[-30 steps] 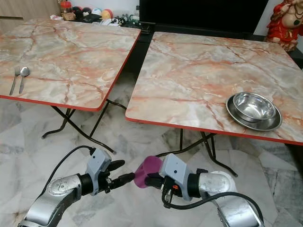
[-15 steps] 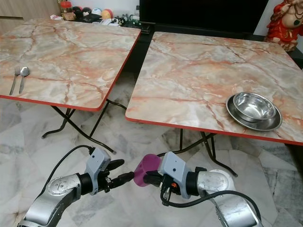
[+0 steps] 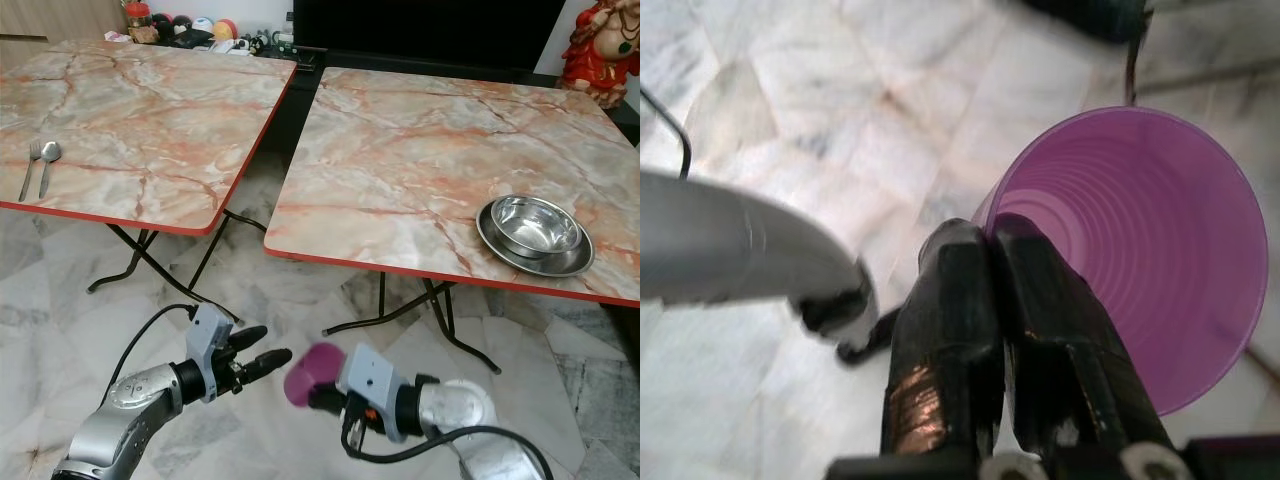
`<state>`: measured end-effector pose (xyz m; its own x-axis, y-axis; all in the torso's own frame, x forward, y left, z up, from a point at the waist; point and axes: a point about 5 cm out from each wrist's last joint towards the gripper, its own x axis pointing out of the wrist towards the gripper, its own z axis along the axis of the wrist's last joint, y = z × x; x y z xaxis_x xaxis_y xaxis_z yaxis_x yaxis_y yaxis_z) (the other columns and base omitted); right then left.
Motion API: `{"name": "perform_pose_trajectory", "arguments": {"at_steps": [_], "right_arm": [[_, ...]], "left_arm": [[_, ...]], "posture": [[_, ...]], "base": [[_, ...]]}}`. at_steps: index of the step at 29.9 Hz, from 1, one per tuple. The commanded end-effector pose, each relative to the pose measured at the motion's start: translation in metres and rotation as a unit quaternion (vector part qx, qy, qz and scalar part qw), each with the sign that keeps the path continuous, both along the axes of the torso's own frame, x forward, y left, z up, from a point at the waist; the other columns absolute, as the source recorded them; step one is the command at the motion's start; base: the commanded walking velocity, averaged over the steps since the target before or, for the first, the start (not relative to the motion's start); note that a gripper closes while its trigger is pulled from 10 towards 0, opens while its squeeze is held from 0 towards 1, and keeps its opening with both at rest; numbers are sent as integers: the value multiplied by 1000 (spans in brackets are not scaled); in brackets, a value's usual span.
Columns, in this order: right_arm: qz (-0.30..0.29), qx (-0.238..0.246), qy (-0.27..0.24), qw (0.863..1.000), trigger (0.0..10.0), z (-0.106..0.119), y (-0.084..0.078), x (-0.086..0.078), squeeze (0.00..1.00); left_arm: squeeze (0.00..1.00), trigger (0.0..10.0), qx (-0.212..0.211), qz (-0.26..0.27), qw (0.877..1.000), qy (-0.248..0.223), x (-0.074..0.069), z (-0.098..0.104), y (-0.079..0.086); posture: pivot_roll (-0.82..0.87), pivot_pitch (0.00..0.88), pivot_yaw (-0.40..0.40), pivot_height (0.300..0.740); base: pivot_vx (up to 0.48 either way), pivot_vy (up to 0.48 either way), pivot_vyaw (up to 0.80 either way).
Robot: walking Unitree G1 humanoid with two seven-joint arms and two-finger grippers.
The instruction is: Setting the table
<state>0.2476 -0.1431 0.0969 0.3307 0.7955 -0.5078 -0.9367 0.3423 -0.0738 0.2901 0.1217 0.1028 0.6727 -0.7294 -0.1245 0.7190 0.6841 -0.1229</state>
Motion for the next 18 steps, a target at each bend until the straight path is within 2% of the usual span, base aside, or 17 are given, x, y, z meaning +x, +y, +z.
{"name": "perform_pose_trajectory", "arguments": {"at_steps": [1,3,5,6,8,9,10,11,12,13,14,15,16,17,18], "right_arm": [[-13,-15,-1,1000,10000,-6,-5,0,0],[-17,-17,-3,1000,10000,-7,-6,1,0],[-45,-22,-18,999,10000,-7,-10,5,0],[-45,-22,-18,999,10000,-7,-10,5,0],[-105,-17,-44,993,10000,-6,-16,16,0],[-105,-17,-44,993,10000,-6,-16,16,0],[-156,1,-56,986,10000,-2,-19,23,0],[-156,1,-56,986,10000,-2,-19,23,0],[-235,46,-82,967,10000,6,-23,33,0],[-235,46,-82,967,10000,6,-23,33,0],[-312,102,-103,939,10000,13,-27,40,0],[-433,188,-123,873,10000,20,-36,42,0],[-433,188,-123,873,10000,20,-36,42,0],[-463,202,-132,853,10000,21,-40,41,0],[-463,202,-132,853,10000,21,-40,41,0]], "left_arm": [[0,10000,9,6,1000,1,-3,-3,5],[0,10000,12,11,1000,-1,-3,-4,6],[0,10000,38,47,998,-11,2,-7,16],[0,10000,38,47,998,-11,2,-7,16],[0,10000,75,105,992,-10,7,-19,31],[0,10000,75,105,992,-10,7,-19,31],[0,10000,97,139,986,5,8,-31,41],[0,10000,97,139,986,5,8,-31,41],[0,10000,113,181,976,36,5,-47,54],[0,10000,113,181,976,36,5,-47,54],[0,10000,130,219,965,68,0,-65,67],[0,10000,146,284,937,141,-19,-96,90],[0,10000,146,284,937,141,-19,-96,90],[0,10000,153,298,929,160,-27,-105,96],[0,10000,153,298,929,160,-27,-105,96]], "posture": [[-40,157,-53,740],[-38,156,-54,740],[-36,155,-55,740],[-36,155,-55,740],[-39,154,-56,740],[-39,154,-56,740],[-42,152,-58,740],[-42,152,-58,740],[-49,147,-59,740],[-49,147,-59,740],[-46,146,-58,740],[-48,144,-57,740],[-48,144,-57,740],[-48,143,-57,740],[-48,143,-57,740]], "base": [[0,0,0],[0,0,0],[0,0,0],[0,0,0],[0,0,0],[0,0,0],[0,0,0],[0,0,0],[0,0,0],[0,0,0],[0,0,0],[0,0,0],[0,0,0],[0,0,0],[0,0,0]]}}
